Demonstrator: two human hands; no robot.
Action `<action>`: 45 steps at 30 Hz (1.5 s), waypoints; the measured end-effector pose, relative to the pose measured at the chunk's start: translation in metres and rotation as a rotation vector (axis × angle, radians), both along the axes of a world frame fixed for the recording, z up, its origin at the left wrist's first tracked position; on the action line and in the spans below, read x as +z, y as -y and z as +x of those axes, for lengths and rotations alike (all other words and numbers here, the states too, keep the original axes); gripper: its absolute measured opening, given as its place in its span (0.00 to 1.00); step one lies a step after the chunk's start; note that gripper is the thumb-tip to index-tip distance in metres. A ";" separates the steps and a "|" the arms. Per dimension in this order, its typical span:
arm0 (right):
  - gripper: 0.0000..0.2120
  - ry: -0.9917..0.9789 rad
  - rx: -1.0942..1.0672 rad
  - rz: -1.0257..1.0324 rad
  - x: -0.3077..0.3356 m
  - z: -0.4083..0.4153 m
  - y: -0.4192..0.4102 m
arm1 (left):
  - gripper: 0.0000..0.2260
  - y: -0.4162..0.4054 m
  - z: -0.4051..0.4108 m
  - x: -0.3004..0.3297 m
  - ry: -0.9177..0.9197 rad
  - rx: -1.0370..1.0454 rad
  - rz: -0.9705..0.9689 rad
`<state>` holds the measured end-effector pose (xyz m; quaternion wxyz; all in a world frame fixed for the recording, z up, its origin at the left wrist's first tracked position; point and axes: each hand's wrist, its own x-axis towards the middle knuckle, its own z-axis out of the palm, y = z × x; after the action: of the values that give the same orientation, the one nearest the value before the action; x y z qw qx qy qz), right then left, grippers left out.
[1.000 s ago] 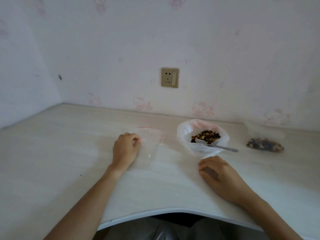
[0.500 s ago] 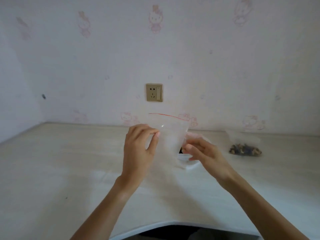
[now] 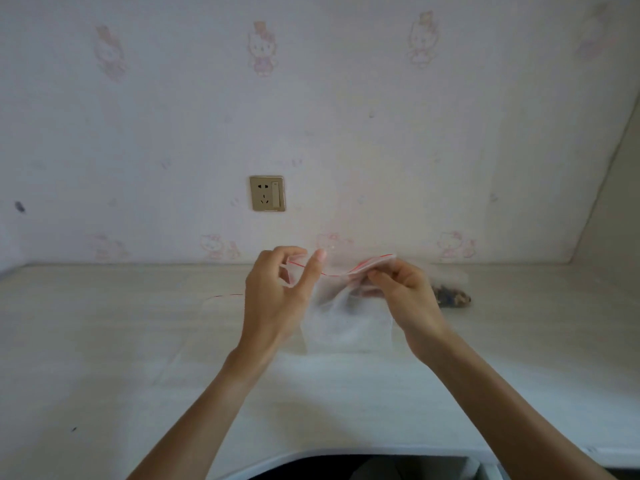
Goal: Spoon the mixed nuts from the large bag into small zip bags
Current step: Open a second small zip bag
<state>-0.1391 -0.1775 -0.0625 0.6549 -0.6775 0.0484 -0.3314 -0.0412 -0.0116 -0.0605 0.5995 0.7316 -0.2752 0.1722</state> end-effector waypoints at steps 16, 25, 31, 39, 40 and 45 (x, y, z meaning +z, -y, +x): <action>0.10 -0.186 -0.159 -0.162 0.012 -0.003 -0.015 | 0.05 -0.002 -0.002 0.000 0.107 -0.080 0.077; 0.08 -0.215 -0.448 -0.380 0.018 -0.025 0.004 | 0.12 -0.024 0.003 0.014 0.026 0.022 0.033; 0.05 -0.151 -0.240 -0.115 0.027 -0.031 0.000 | 0.05 -0.019 -0.010 0.021 -0.489 -0.324 -0.282; 0.08 -0.131 0.146 0.389 0.019 -0.034 0.006 | 0.05 -0.016 -0.005 0.023 -0.961 -0.738 -0.621; 0.09 -0.103 0.193 0.466 0.020 -0.033 0.006 | 0.05 -0.015 -0.005 0.021 -1.009 -0.762 -0.625; 0.11 -0.075 0.354 0.736 0.022 -0.025 0.004 | 0.05 -0.008 -0.009 0.013 -1.060 -0.751 -0.473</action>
<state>-0.1642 -0.1812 -0.0407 0.8981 -0.4076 0.0704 -0.1493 -0.0499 -0.0035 -0.0473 0.8156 0.4217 -0.1349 -0.3725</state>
